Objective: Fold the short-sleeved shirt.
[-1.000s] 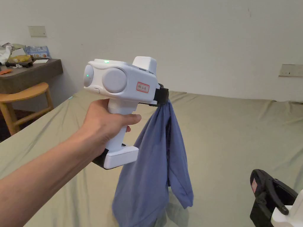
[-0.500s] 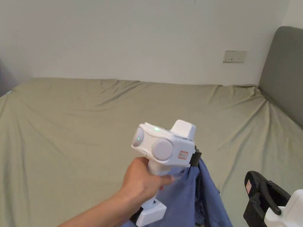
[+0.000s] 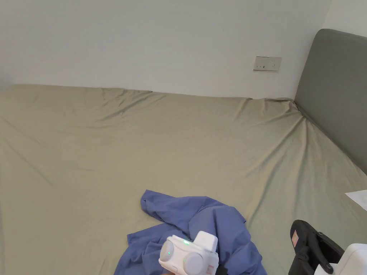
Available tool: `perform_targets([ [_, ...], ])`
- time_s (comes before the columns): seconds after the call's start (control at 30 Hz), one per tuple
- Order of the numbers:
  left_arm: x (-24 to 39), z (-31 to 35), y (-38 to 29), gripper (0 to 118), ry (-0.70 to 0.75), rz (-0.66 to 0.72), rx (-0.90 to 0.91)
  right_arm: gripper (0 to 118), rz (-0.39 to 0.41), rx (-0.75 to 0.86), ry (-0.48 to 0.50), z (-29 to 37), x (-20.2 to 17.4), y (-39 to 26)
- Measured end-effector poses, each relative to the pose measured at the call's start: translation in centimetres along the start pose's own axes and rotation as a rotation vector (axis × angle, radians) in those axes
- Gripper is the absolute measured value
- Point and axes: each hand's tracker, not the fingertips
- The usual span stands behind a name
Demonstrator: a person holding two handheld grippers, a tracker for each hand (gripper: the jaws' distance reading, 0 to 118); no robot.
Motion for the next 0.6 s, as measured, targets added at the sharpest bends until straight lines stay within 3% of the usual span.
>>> perform_targets([
  [0.03,-0.6,1.0,0.7,47,-0.050,0.083,0.003,0,0.001,0.003,0.000,0.0,-0.1,0.1],
  [0.1,-1.3,5.1,1.5,103,-0.190,0.221,0.103,0,0.003,0.010,-0.001,0.2,-0.2,0.4],
  [0.13,-2.0,7.7,1.8,116,-0.293,0.270,0.209,0,0.006,0.017,-0.001,0.3,-0.3,0.4],
  [0.23,-3.3,16.5,1.3,118,-0.385,0.290,0.448,0,0.012,0.020,0.005,0.4,-0.5,0.4],
  [0.43,-3.7,30.2,-6.2,118,-0.067,0.050,0.790,0,0.027,0.000,0.030,0.3,-1.5,-1.1],
  [0.47,-3.7,31.4,-8.1,115,-0.005,0.031,0.841,0,0.026,-0.007,0.034,0.3,-1.7,-1.4],
  [0.53,-3.5,32.5,-11.2,86,0.107,-0.012,0.853,0,0.024,-0.012,0.048,0.1,-2.1,-2.1],
  [0.57,-3.4,32.7,-12.5,64,0.182,-0.028,0.835,0,0.028,-0.016,0.053,0.0,-2.4,-2.4],
  [0.6,-3.4,32.7,-13.6,22,0.248,-0.039,0.810,0,0.033,-0.022,0.056,0.0,-2.7,-2.7],
])
